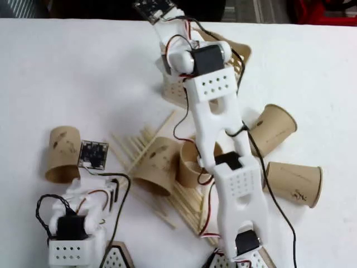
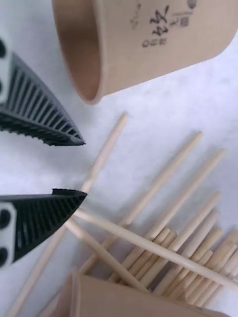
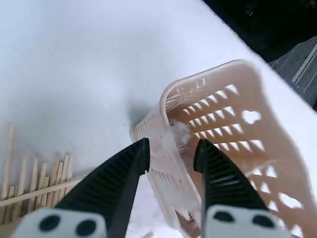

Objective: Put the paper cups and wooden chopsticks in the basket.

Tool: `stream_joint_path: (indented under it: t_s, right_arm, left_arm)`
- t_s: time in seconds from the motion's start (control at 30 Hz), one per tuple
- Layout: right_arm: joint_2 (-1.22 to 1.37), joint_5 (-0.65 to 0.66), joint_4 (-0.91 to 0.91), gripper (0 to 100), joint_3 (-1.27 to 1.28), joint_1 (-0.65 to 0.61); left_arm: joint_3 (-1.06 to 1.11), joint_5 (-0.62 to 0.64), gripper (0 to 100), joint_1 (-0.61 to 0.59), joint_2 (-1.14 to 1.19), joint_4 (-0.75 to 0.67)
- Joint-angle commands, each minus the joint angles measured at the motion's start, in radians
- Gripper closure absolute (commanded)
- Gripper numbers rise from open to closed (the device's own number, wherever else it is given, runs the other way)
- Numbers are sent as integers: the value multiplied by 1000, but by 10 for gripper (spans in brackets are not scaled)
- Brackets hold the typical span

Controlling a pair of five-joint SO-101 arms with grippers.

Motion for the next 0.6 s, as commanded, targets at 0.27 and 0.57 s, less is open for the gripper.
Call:
stream_joint_path:
  t_s: [0.27, 0.57]
  right_arm:
    - [18, 110, 16, 973, -41, -10]
    - [-44, 213, 114, 980, -31, -24]
  left_arm:
    - [-5, 5, 842, -4, -4, 9]
    - [-5, 5, 842, -4, -4, 9]
